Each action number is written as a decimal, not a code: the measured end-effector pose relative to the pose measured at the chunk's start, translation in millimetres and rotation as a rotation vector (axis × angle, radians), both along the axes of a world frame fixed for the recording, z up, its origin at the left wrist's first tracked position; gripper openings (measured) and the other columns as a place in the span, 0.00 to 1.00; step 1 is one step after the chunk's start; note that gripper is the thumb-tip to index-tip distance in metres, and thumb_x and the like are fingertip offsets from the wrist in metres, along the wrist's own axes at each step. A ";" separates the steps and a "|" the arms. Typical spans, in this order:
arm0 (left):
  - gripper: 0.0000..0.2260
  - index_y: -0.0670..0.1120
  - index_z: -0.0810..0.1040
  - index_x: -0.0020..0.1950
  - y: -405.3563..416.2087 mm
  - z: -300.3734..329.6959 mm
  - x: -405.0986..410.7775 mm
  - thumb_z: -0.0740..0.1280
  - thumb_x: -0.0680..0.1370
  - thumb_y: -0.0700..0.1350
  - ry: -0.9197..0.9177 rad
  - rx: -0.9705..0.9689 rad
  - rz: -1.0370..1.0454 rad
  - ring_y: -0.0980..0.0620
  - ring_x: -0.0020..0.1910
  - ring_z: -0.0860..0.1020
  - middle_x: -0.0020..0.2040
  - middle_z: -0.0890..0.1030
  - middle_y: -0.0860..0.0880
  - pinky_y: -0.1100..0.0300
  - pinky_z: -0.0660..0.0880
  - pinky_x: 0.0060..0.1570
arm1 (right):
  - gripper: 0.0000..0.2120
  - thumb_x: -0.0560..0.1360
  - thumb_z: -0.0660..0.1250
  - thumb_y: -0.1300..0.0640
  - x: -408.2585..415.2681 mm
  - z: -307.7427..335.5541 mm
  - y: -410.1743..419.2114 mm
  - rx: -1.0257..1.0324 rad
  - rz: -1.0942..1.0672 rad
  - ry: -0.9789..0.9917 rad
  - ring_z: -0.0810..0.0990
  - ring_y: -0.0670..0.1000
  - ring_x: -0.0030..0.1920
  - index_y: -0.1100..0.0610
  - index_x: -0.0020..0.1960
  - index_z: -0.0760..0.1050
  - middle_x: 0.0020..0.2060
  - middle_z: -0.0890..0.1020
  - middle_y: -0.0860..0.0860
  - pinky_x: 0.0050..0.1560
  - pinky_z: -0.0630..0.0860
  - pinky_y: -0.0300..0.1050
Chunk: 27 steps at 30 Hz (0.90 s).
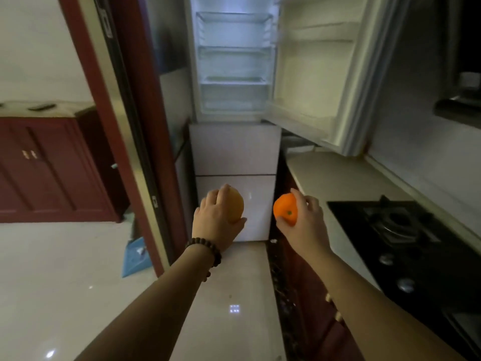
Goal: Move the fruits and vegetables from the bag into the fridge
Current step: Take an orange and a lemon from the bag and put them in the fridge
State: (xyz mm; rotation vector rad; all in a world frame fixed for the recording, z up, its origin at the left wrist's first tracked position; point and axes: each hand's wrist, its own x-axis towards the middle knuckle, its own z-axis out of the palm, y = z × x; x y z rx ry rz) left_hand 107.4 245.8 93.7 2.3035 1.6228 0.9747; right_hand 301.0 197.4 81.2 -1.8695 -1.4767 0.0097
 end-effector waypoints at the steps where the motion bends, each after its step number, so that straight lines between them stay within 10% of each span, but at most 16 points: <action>1: 0.37 0.52 0.57 0.73 18.4 3.6 -10.8 0.72 0.70 0.56 0.003 0.004 0.007 0.45 0.64 0.69 0.69 0.66 0.48 0.49 0.68 0.61 | 0.36 0.69 0.70 0.45 -7.9 4.8 21.0 0.008 0.005 -0.005 0.70 0.58 0.61 0.49 0.72 0.58 0.65 0.66 0.55 0.56 0.75 0.55; 27: 0.38 0.51 0.55 0.74 475.7 67.0 51.9 0.72 0.70 0.54 -0.020 0.092 0.092 0.45 0.64 0.68 0.69 0.64 0.48 0.48 0.71 0.60 | 0.35 0.71 0.71 0.50 48.7 66.3 496.9 0.134 0.179 -0.044 0.68 0.61 0.62 0.53 0.73 0.60 0.65 0.66 0.59 0.56 0.71 0.54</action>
